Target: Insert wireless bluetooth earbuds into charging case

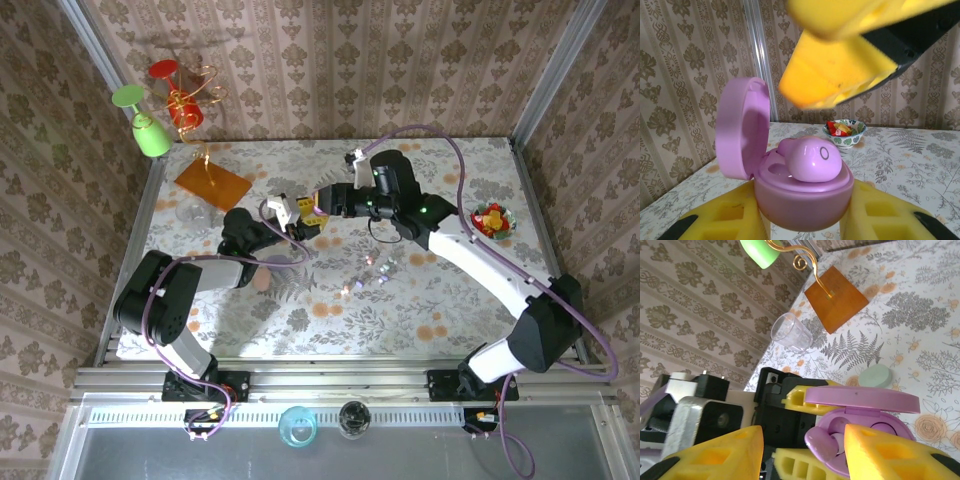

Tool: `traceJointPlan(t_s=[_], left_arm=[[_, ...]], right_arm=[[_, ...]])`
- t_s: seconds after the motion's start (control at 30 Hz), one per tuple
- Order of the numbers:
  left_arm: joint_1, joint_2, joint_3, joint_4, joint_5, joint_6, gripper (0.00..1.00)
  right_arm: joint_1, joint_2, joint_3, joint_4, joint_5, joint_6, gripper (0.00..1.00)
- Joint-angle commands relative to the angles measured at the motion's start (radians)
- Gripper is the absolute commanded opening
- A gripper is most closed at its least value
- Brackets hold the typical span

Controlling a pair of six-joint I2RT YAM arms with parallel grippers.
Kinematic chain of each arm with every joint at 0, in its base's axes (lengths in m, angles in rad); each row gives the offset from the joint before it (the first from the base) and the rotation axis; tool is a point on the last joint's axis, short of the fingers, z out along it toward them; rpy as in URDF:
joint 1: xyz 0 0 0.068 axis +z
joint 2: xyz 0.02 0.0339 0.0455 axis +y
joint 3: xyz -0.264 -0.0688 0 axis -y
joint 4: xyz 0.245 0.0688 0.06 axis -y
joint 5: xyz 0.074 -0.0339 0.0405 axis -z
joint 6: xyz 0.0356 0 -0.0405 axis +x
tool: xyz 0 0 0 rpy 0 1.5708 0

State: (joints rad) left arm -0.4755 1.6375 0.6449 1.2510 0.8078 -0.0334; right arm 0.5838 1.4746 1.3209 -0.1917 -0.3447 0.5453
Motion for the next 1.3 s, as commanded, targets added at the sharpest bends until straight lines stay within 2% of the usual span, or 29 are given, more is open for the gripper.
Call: traceJointPlan(t_s=[0.0,0.17,0.37,0.53,0.73,1.27], left_arm=[[0.008,0.007,0.011,0.050,0.016,-0.024,0.26],[0.006,0.012,0.003,0.047,0.021,-0.033,0.26],[0.001,0.000,-0.030,0.047,0.012,-0.032,0.26],[-0.003,-0.004,-0.056,0.047,0.013,-0.024,0.26],[-0.005,-0.008,-0.079,0.047,0.013,-0.014,0.26],[-0.011,-0.026,-0.094,0.046,0.036,-0.002,0.26]], right_arm=[[-0.004,-0.050,-0.011,-0.036,0.005,-0.062,0.48],[0.000,-0.076,-0.032,-0.122,0.060,-0.219,0.47],[0.046,-0.100,0.005,-0.293,0.203,-0.430,0.46],[0.053,-0.048,0.047,-0.316,0.114,-0.445,0.46],[0.077,0.024,0.118,-0.339,0.066,-0.446,0.46],[0.096,0.111,0.186,-0.366,0.086,-0.420,0.40]])
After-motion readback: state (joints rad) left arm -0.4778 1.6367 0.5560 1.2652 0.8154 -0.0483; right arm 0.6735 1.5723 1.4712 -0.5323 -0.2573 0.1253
